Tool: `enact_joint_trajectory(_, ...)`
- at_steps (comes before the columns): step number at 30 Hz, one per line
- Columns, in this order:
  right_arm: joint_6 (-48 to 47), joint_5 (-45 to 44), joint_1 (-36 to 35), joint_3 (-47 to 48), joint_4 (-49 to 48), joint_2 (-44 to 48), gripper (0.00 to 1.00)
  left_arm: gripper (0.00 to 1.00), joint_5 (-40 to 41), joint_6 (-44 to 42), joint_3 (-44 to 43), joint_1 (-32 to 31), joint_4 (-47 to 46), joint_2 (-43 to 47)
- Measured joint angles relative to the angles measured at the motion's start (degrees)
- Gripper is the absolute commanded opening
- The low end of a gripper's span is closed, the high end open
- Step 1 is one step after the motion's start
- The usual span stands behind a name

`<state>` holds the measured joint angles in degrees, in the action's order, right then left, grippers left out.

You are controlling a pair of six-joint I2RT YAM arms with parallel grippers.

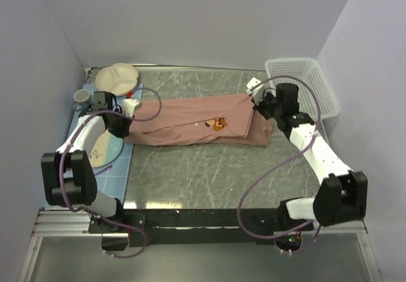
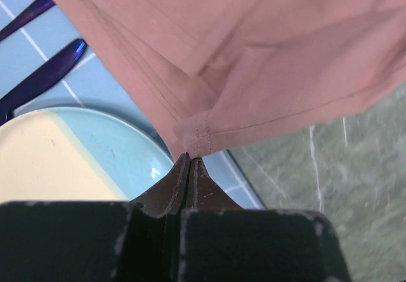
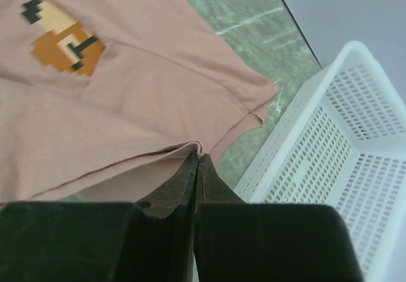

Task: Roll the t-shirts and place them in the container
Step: Fold the T-shirt at the center of the board.

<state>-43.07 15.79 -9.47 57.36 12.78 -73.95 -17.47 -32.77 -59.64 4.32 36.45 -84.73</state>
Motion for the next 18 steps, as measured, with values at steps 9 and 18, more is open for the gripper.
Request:
enact_joint_trajectory(9,5.6,-3.3,0.3,15.2,-2.3,-18.6,0.00,0.01,2.5,9.7,-11.1,0.0,-2.1,-12.2)
enact_joint_trajectory(18,6.1,-6.9,0.3,22.6,-3.2,-30.0,0.00,0.01,7.3,16.1,-21.2,0.0,-1.2,-23.7)
